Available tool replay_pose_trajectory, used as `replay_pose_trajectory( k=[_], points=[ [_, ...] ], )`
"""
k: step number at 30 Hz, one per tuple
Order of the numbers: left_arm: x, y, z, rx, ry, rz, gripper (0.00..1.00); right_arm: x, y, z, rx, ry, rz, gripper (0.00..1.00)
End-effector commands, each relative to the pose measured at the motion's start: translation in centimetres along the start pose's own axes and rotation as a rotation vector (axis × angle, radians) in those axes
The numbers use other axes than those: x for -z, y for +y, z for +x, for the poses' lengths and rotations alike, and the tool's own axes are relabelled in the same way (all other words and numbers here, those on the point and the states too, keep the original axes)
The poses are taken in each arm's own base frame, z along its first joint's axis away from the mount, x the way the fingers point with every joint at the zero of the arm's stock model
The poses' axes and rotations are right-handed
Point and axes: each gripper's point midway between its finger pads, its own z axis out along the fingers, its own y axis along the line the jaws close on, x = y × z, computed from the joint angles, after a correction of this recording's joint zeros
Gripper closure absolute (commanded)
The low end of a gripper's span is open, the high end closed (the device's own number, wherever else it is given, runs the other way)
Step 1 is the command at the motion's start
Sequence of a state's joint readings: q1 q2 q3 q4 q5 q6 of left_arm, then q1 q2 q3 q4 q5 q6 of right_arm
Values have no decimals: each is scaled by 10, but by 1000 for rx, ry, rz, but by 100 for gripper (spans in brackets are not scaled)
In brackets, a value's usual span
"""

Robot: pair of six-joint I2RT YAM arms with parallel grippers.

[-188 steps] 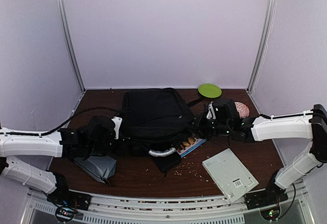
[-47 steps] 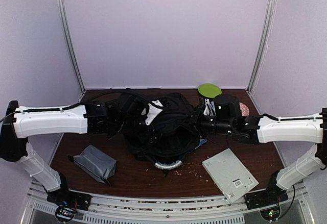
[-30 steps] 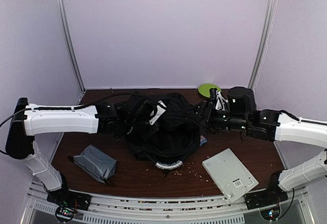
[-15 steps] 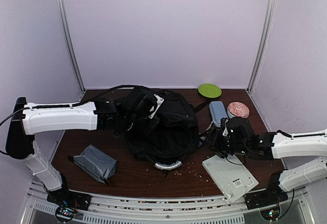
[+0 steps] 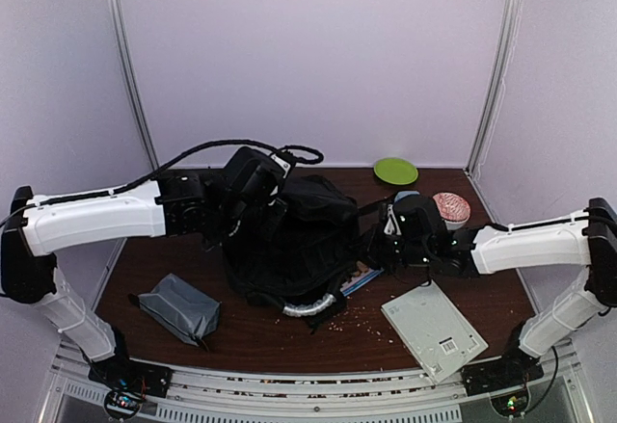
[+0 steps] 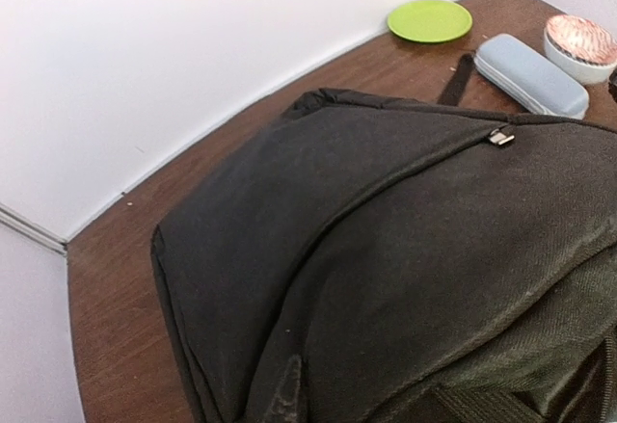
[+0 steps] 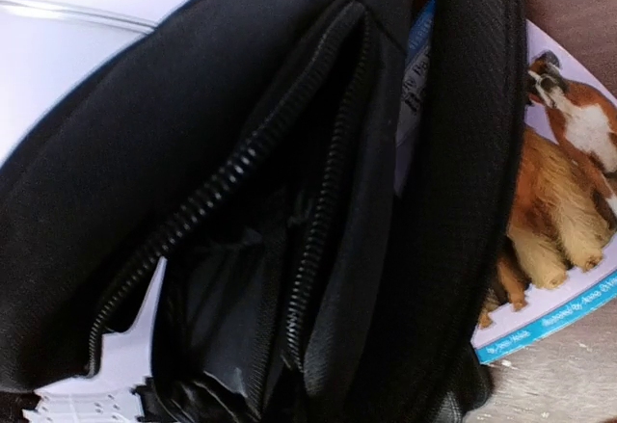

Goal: Pack the student bag
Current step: Adjust the student bag at the center of the board.

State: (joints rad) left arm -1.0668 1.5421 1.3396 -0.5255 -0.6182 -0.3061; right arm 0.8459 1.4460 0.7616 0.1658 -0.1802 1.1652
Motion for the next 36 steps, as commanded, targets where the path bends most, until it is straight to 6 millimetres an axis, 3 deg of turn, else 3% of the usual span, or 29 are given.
replay_pose_trajectory(
  k=[1,4,8,11,13,14,16,18,23,28,31,35,36],
  points=[
    [50,63,-61,139,-204,-181,100,3,66,-33,192,-34,-76,100],
    [71,90,-68,174,-232,-262,100,-6,89,-45,274,-9,-74,100],
    [87,113,-55,281,-230,-330,100,-31,109,-56,326,14,-82,100],
    [88,122,-39,375,-225,-356,100,-62,110,-60,309,35,-80,100],
    [78,123,-27,422,-197,-344,100,-82,106,-62,301,39,-58,100],
    [69,121,-19,445,-166,-319,100,-89,99,-63,298,38,-25,96],
    [51,116,-4,486,-106,-268,100,-100,84,-65,318,39,47,75],
    [33,112,10,525,-59,-229,100,-98,69,-66,335,26,92,54],
    [5,111,29,601,-18,-215,100,-56,56,-80,352,-70,129,32],
    [-27,107,40,637,28,-186,100,0,25,-77,407,-122,246,31],
    [-40,101,36,632,23,-164,100,40,-9,-70,419,-176,333,33],
    [-56,90,28,604,19,-125,100,90,-70,-58,391,-215,486,32],
    [-59,87,26,595,22,-114,93,99,-83,-54,376,-211,515,32]
  ],
)
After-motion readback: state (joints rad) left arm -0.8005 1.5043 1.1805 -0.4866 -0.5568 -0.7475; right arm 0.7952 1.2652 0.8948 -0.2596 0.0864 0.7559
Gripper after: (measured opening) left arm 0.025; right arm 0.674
